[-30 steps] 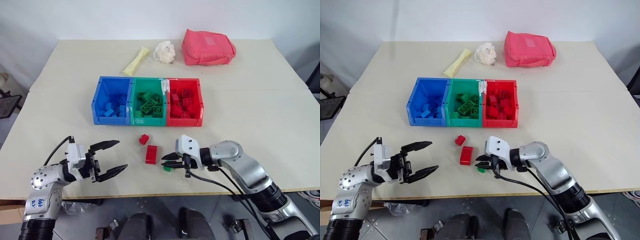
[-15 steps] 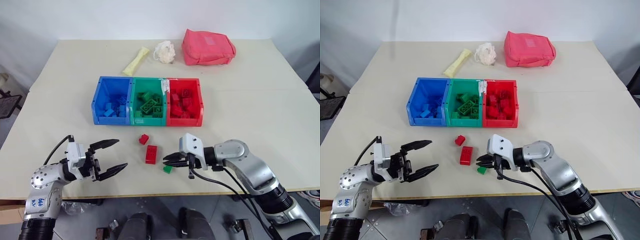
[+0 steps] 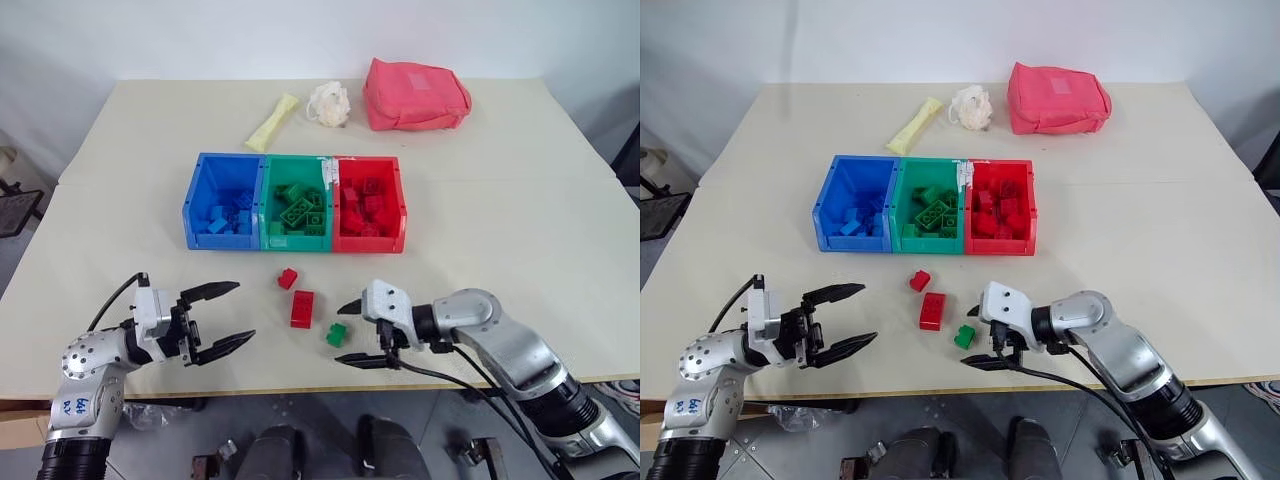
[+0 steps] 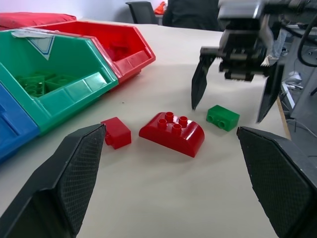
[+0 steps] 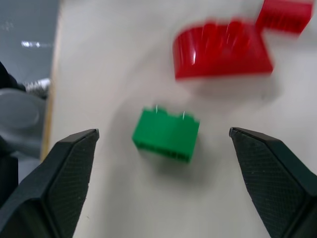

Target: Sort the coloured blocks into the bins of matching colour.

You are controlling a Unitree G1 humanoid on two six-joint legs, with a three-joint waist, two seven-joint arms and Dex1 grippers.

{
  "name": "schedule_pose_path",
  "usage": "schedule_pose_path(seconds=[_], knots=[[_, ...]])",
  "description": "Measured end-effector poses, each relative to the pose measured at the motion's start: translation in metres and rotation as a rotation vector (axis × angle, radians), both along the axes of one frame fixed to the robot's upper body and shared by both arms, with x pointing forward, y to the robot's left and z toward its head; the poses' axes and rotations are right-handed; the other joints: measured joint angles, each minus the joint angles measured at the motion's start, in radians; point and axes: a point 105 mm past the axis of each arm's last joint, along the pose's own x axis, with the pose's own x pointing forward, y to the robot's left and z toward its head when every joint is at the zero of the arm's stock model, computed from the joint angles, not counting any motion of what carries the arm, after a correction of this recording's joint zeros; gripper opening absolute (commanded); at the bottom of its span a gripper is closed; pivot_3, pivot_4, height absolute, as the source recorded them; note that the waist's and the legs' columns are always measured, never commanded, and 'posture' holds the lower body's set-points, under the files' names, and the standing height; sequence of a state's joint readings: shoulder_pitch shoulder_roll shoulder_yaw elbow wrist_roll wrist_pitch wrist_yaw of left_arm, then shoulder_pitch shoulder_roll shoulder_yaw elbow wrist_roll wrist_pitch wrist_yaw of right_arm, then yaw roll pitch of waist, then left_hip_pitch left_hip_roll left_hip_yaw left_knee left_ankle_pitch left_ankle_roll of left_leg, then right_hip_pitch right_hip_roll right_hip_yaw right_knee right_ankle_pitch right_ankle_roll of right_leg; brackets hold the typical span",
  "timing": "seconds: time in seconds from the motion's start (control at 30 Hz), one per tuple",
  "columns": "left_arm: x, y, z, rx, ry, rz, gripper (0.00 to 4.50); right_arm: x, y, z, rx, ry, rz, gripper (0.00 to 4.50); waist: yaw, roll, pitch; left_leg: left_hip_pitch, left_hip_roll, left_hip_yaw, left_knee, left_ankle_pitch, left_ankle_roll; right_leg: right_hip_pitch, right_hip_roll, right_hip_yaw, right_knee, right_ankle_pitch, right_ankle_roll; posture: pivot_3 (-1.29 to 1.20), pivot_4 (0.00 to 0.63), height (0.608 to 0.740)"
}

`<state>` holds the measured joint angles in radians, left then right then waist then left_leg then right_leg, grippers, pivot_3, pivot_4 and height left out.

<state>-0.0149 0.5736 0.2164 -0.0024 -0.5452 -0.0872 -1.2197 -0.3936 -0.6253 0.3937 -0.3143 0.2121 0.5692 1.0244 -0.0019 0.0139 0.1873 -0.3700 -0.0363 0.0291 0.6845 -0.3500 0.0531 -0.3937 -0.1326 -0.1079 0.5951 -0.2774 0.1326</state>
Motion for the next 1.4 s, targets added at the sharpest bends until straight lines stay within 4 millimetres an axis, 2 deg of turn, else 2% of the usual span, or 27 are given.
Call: schedule_pose_path(seconds=[0.33,0.47,0.63,0.7,1.07,1.13,1.27,1.4], knots=[[-0.013,0.005,-0.011,0.053,0.010,-0.105,4.50,0.001,0.003,-0.001,0.004,-0.006,-0.007,4.44,-0.001,0.000,0.000,0.001,0.001,0.000,0.000,0.000,0.000,0.000,0.000,0.000,0.000,0.000,0.000,0.00,0.150,0.740],[-0.016,0.003,-0.012,0.062,0.011,-0.177,4.50,0.004,0.002,-0.001,-0.003,-0.015,-0.019,3.53,-0.001,0.000,0.000,0.001,0.001,0.001,0.000,0.000,0.000,0.000,0.000,0.000,0.000,0.000,0.000,0.00,0.150,0.740],[-0.013,0.003,-0.013,0.081,0.007,-0.223,4.50,0.010,0.000,0.000,-0.004,-0.035,-0.043,1.89,0.000,0.000,0.000,0.000,0.000,0.000,0.000,0.000,0.000,0.000,0.000,0.000,0.000,0.000,0.000,0.00,0.150,0.740],[-0.011,0.002,-0.012,0.087,-0.003,-0.234,4.50,0.011,0.000,0.000,-0.004,-0.036,-0.045,1.45,0.000,0.000,0.000,0.000,0.000,0.000,0.000,0.000,0.000,0.000,0.000,0.000,0.000,0.000,0.000,0.00,0.150,0.740],[-0.006,-0.001,-0.012,0.083,-0.014,-0.244,4.50,0.012,0.002,0.005,0.015,-0.024,-0.047,1.46,-0.001,0.000,0.000,0.000,0.000,0.001,0.000,0.000,0.000,0.000,0.000,0.000,0.000,0.000,0.000,0.00,0.150,0.740],[-0.005,-0.002,-0.012,0.082,-0.015,-0.241,4.50,0.016,0.006,0.014,0.039,-0.039,-0.045,1.46,-0.001,0.000,0.000,0.000,0.001,0.001,0.000,0.000,0.000,0.000,0.000,0.000,0.000,0.000,0.000,0.00,0.150,0.740],[-0.003,-0.001,-0.013,0.075,-0.010,-0.235,4.50,0.034,0.016,0.058,0.134,-0.152,-0.049,1.46,-0.003,0.000,0.000,0.000,0.001,0.001,0.000,0.000,0.000,-0.001,0.001,-0.001,0.001,0.000,0.000,0.00,0.150,0.740],[0.001,-0.001,-0.012,0.064,-0.016,-0.211,4.50,0.048,0.025,0.070,0.175,-0.167,-0.050,1.46,-0.001,0.000,0.000,-0.001,-0.001,0.000,0.000,0.000,0.001,-0.001,0.000,-0.001,0.002,0.000,0.000,0.00,0.150,0.740]])
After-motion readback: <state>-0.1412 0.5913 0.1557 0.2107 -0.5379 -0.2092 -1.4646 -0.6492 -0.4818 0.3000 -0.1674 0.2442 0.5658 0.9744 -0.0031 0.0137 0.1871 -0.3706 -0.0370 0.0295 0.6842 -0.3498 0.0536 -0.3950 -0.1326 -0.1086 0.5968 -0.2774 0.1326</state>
